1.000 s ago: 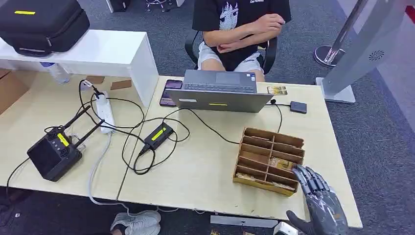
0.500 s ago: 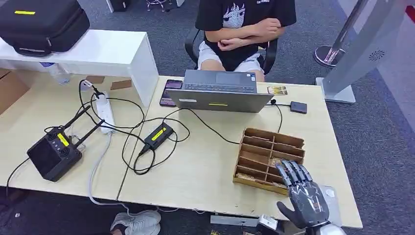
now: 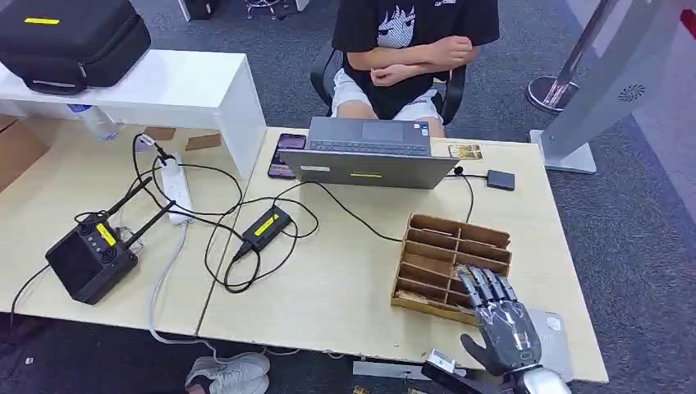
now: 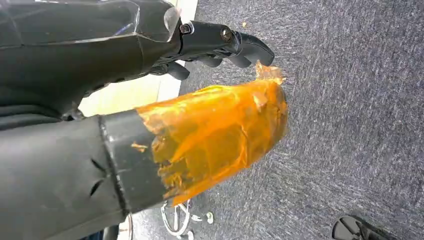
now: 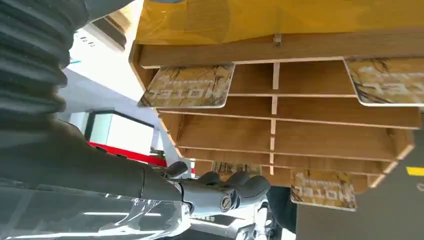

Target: Pass the card to the sensor for recognition and then transmit it.

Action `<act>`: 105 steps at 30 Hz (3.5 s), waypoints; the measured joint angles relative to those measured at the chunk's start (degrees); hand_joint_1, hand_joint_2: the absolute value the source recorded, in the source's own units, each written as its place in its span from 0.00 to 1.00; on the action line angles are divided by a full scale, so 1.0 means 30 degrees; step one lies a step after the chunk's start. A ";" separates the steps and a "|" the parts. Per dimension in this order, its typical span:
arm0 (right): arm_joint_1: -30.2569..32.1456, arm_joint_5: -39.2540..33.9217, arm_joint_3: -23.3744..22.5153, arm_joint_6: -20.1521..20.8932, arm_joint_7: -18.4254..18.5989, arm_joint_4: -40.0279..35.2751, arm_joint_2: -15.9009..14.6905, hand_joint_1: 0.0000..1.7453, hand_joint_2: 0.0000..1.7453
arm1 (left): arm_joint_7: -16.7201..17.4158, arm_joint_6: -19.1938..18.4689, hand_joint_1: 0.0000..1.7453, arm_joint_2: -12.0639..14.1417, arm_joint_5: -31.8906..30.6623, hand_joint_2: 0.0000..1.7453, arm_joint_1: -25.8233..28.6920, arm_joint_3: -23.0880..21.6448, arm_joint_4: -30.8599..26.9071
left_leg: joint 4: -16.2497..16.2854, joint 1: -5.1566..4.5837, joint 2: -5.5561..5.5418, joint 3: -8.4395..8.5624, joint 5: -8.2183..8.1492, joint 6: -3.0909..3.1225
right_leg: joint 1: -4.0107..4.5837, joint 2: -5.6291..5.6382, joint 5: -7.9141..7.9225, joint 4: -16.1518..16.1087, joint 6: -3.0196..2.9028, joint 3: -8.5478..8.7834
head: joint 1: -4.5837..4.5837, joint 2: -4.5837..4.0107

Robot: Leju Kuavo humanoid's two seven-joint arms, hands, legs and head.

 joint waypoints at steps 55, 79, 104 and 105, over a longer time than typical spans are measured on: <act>0.1484 -0.0999 -0.2178 -0.1813 -0.1290 -0.3308 0.1042 0.00 1.00 | 0.0291 -0.0015 0.00 -0.0007 -0.0015 0.00 0.0047 -0.0051 0.0000 | -0.0001 0.0002 0.0002 0.0002 -0.0001 0.0000 | 0.0002 0.0001 -0.0001 0.0001 -0.0001 0.0002 | 0.0000 0.0000; -0.2429 -0.0457 0.3185 -0.2354 -0.2920 -0.0013 0.1800 0.00 1.00 | 0.0284 -0.0153 0.00 0.0022 -0.0641 0.00 -0.0010 -0.0525 0.0000 | -0.0001 0.0005 0.0003 0.0010 0.0010 -0.0003 | 0.0003 0.0003 0.0001 0.0010 -0.0002 0.0011 | 0.0000 0.0000; -0.4356 0.1493 0.4422 -0.2914 -0.0576 0.3723 0.2666 0.00 1.00 | 0.0357 -0.0182 0.00 0.0102 -0.0779 0.00 -0.0009 -0.0831 0.0000 | 0.0000 0.0003 -0.0001 0.0010 0.0011 -0.0004 | 0.0002 -0.0001 0.0001 0.0008 -0.0003 0.0011 | 0.0000 0.0000; -0.4344 0.1493 0.4430 -0.2922 -0.0554 0.3752 0.2666 0.00 1.00 | 0.0371 -0.0182 0.00 0.0102 -0.0772 0.00 -0.0008 -0.0831 0.0000 | 0.0000 0.0003 -0.0001 0.0010 0.0011 -0.0004 | 0.0003 -0.0001 0.0001 0.0008 -0.0003 0.0010 | 0.0000 0.0000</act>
